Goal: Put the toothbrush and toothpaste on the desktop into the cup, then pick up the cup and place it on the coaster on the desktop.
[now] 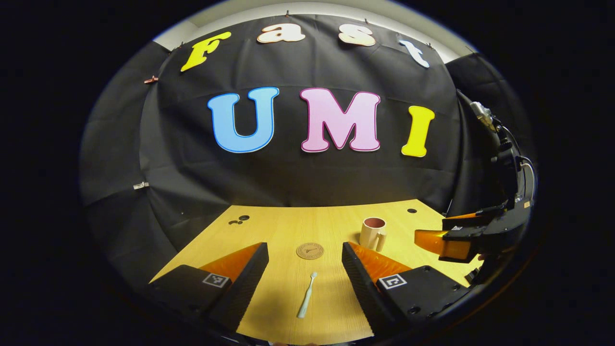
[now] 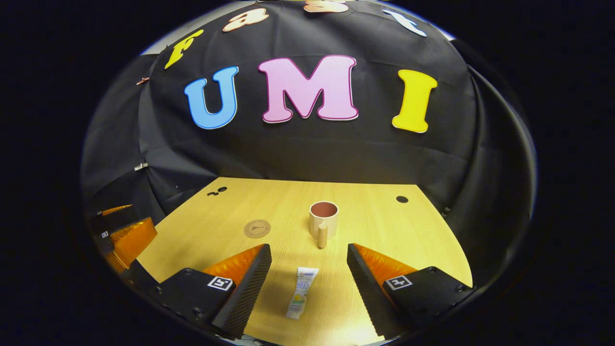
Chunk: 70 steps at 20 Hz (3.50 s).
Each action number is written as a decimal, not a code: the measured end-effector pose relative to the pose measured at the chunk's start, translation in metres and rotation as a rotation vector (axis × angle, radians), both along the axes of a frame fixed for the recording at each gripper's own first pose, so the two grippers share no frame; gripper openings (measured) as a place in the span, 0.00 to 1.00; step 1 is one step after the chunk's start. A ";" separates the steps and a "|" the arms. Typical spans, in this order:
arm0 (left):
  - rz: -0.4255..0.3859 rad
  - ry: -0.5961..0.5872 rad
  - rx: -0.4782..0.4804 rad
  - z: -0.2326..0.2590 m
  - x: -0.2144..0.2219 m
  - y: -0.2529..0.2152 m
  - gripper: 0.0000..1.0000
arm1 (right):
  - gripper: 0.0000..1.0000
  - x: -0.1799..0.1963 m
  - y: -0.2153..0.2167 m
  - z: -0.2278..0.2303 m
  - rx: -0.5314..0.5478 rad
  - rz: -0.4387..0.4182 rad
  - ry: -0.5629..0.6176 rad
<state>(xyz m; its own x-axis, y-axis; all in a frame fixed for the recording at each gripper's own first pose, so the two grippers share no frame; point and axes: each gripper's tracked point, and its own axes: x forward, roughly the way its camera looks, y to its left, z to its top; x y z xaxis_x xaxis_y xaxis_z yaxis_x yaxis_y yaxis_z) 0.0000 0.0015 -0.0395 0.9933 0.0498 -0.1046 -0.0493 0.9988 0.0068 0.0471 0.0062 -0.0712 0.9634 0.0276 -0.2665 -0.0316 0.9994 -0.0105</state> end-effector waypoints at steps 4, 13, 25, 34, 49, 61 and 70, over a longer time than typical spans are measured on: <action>0.039 0.031 -0.008 -0.012 -0.001 0.007 0.97 | 0.98 0.016 0.006 -0.031 0.008 0.017 0.110; 0.183 0.158 -0.060 -0.055 0.005 0.033 0.97 | 0.99 0.035 0.013 -0.122 0.012 0.062 0.392; 0.292 0.232 -0.093 -0.076 0.015 0.051 0.97 | 0.99 0.047 0.011 -0.203 -0.033 0.073 0.640; 0.277 0.257 -0.071 -0.087 -0.002 0.048 0.98 | 0.90 0.047 0.001 -0.218 -0.070 0.000 0.684; 0.179 0.279 -0.075 -0.098 -0.014 0.055 0.98 | 0.28 0.044 0.011 -0.219 -0.060 0.009 0.701; -0.009 0.500 -0.061 -0.164 0.046 0.030 0.98 | 0.23 0.027 -0.008 -0.174 0.033 0.067 0.628; -0.072 0.748 -0.107 -0.229 0.094 0.008 0.90 | 0.23 0.002 -0.032 -0.139 0.098 0.084 0.582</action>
<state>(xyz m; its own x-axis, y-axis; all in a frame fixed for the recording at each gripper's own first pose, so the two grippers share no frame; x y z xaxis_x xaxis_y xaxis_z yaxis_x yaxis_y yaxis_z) 0.0944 0.0099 -0.2690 0.6557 -0.0606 -0.7526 -0.0042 0.9965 -0.0839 0.0488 -0.0260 -0.2101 0.6533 0.1486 -0.7424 -0.0835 0.9887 0.1244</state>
